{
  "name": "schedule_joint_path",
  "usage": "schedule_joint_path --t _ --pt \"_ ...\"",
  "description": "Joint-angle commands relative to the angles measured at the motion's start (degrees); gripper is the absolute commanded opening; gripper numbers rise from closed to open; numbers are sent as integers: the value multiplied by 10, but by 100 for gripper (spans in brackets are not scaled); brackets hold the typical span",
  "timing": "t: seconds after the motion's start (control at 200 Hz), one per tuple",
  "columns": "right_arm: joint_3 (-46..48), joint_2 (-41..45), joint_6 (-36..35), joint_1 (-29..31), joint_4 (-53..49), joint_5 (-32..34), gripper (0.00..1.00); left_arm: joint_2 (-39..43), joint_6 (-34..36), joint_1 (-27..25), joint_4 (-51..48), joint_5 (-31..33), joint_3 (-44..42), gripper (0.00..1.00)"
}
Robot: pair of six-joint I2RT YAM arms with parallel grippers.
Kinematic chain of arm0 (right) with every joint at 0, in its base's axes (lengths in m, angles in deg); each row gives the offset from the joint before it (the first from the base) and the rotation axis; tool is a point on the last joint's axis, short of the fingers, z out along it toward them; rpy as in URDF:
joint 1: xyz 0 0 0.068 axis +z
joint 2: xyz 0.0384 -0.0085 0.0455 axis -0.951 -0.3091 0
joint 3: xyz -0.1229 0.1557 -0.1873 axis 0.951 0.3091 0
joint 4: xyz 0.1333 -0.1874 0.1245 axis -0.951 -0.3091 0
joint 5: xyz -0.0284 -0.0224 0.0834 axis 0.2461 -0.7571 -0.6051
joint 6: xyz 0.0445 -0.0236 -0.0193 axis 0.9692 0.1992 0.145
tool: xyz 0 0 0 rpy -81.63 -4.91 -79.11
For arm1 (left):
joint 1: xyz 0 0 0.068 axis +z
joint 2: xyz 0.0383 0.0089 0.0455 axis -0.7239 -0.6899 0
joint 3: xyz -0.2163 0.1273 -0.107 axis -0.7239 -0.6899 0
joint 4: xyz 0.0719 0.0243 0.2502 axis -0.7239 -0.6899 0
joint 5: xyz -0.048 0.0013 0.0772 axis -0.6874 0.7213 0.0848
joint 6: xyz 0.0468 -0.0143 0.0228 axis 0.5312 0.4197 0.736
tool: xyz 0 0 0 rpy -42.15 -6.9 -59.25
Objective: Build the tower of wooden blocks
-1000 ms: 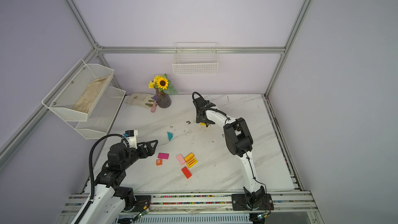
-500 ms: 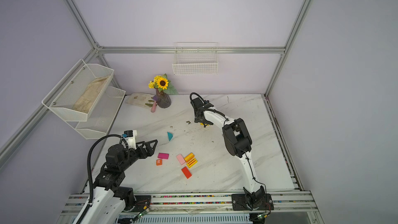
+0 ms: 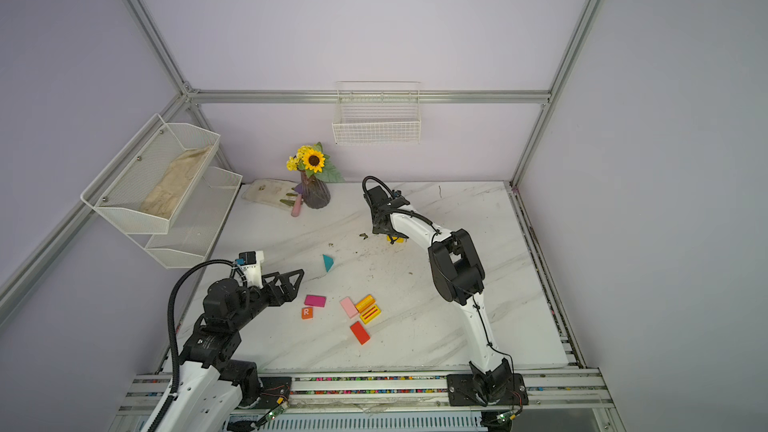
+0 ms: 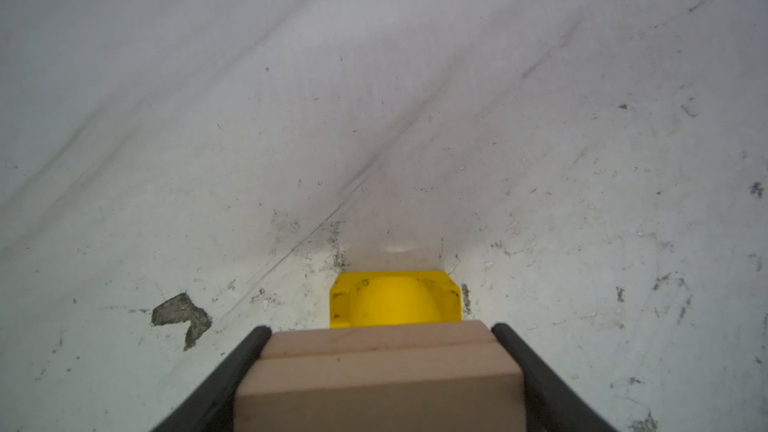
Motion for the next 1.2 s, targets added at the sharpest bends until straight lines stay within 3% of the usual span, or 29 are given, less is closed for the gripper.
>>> schedule_joint_path --t 0.0,0.43,1.195 --pt "-7 -11 10 1 -22 22 71 1 -8 2 12 -6 -25 100" --pt "2 -18 11 1 -17 11 74 -2 -9 1 12 -5 -24 100" --pt "-2 -32 12 -2 -16 24 88 -5 -9 1 13 -5 -24 100"
